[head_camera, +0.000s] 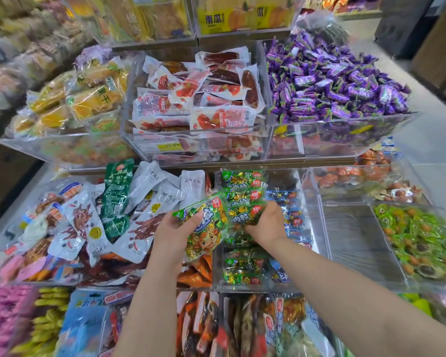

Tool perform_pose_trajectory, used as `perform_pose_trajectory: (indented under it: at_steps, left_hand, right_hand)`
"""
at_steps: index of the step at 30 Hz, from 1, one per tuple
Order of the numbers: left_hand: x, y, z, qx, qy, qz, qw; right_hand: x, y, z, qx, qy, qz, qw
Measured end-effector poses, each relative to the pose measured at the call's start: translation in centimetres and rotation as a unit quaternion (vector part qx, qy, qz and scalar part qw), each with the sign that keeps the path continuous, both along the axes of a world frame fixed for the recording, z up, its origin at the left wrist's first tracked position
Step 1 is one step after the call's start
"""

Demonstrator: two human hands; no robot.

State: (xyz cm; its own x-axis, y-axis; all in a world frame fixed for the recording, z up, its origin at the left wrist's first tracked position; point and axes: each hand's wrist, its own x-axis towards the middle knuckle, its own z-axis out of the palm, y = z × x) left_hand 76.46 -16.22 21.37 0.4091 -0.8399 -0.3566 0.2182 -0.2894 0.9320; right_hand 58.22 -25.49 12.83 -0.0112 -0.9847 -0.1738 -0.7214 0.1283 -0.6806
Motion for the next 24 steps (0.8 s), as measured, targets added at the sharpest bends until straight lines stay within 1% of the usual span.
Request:
perform_pose_trajectory:
  at_steps: [5,8,10,12,13,14,15,16,17,18,19,20,22,24]
  left_hand:
    - [-0.9,-0.3,-1.3,0.007,0.012,-0.021,1.000]
    - [-1.6,-0.5,-2.0,0.025,0.003,-0.042,0.999]
    - [-2.0,-0.6,-2.1,0.030,0.006,-0.059,0.998]
    - [-2.2,-0.5,-2.1,0.026,0.006,-0.073,0.997]
    - [-2.2,-0.4,-2.2,0.023,0.005,-0.076,0.997]
    - [-2.2,-0.4,-2.3,0.019,0.006,-0.078,0.997]
    - [-2.3,-0.3,-2.3,0.016,0.008,-0.082,0.997]
    - [-2.5,-0.3,-2.4,0.013,0.009,-0.088,0.996]
    - [-2.8,-0.3,-2.4,0.010,0.009,-0.093,0.996]
    - [-3.1,-0.4,-2.4,0.008,0.009,-0.097,0.995]
    - [-3.4,-0.4,-2.3,0.005,0.007,-0.101,0.995]
    - [-3.6,-0.5,-2.3,0.003,0.005,-0.106,0.994]
    - [-3.8,-0.7,-2.1,0.000,-0.002,-0.126,0.992]
    - [-4.0,-0.6,-1.8,0.001,-0.028,-0.163,0.986]
  right_hand:
    - [-1.1,0.5,0.0,0.074,0.034,0.052,0.995]
    - [-1.6,0.6,1.0,0.110,0.001,0.053,0.993]
    - [-2.0,0.8,1.6,0.110,-0.031,0.050,0.992]
    - [-2.6,1.1,2.2,0.064,-0.066,0.028,0.995]
    - [-2.9,1.4,2.6,0.021,-0.099,0.004,0.995]
    - [-3.3,1.8,3.1,-0.014,-0.158,-0.023,0.987]
    - [-3.6,2.3,3.7,-0.024,-0.236,-0.042,0.971]
    - [-3.7,2.8,4.3,0.000,-0.318,-0.038,0.947]
    - [-3.8,3.3,4.8,0.037,-0.377,-0.004,0.926]
    - [-3.9,3.7,5.2,0.067,-0.393,0.049,0.916]
    - [-3.9,3.9,5.3,0.081,-0.373,0.097,0.919]
    - [-3.9,4.0,5.3,0.080,-0.351,0.121,0.925]
    - [-4.1,3.6,5.0,0.098,-0.340,0.104,0.930]
    - [-4.2,3.5,4.6,0.149,-0.306,0.129,0.931]
